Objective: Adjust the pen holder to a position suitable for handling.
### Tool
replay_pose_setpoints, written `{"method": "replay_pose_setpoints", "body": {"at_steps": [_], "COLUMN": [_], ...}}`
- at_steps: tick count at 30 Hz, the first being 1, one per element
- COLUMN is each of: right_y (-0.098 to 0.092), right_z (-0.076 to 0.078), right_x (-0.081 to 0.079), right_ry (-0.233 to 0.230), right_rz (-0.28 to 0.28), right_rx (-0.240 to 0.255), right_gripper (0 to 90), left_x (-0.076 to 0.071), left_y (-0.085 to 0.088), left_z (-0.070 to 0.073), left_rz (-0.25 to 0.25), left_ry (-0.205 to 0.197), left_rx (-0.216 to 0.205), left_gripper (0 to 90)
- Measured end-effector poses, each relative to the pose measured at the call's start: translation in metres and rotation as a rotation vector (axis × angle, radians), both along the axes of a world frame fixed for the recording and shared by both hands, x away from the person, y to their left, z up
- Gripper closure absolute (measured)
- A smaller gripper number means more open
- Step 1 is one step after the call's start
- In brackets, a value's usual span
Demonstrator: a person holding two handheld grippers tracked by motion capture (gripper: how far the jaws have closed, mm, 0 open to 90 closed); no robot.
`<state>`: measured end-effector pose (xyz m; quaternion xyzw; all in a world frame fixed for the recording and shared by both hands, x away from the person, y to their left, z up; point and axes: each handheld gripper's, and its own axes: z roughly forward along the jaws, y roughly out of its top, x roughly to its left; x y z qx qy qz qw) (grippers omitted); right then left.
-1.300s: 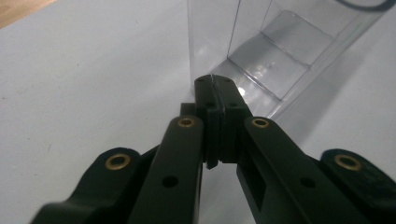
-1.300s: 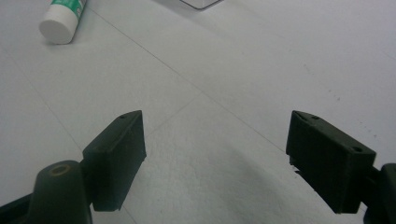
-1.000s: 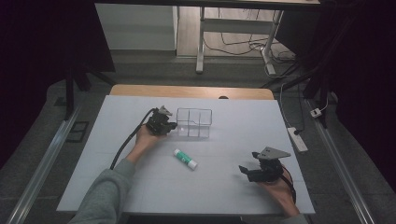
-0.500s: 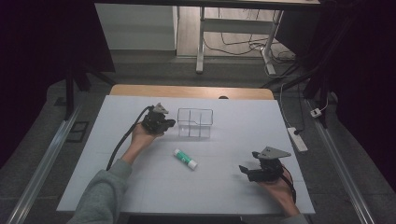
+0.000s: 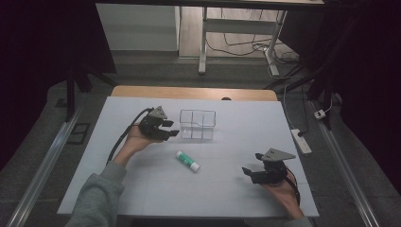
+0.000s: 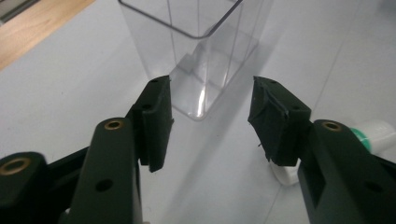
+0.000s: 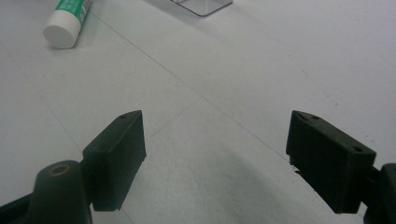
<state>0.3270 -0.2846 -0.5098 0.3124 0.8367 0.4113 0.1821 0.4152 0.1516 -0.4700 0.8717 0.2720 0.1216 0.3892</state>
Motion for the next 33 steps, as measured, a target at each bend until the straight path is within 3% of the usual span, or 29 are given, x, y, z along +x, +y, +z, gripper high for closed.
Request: {"method": "replay_pose_setpoints", "body": {"at_steps": [8,13,16,25,33], "right_y": [-0.001,-0.002,-0.002,-0.001,0.0], "right_z": [0.001,0.001,0.001,0.001,-0.001], "right_x": [-0.001,-0.002,-0.002,-0.003,-0.002], "right_ry": [-0.001,0.001,-0.002,-0.001,0.007], "right_rz": [0.002,0.002,0.0,0.003,0.01], "right_rx": [-0.001,-0.003,-0.007,-0.01,-0.018], "right_gripper": [18.7,18.6,18.6,18.6,18.5], "left_x": [-0.009,-0.016,-0.022,-0.034,-0.042], "left_y": [-0.001,-0.004,-0.009,-0.023,-0.038], "left_z": [0.01,0.02,0.025,0.031,0.032], "left_rz": [-0.086,-0.2,-0.262,-0.372,-0.485], "left_ry": [-0.028,-0.006,-0.014,-0.054,-0.063], "left_rx": [0.035,0.058,0.067,0.102,0.152], "left_gripper": [39.1,35.2,35.0,33.7,33.9]}}
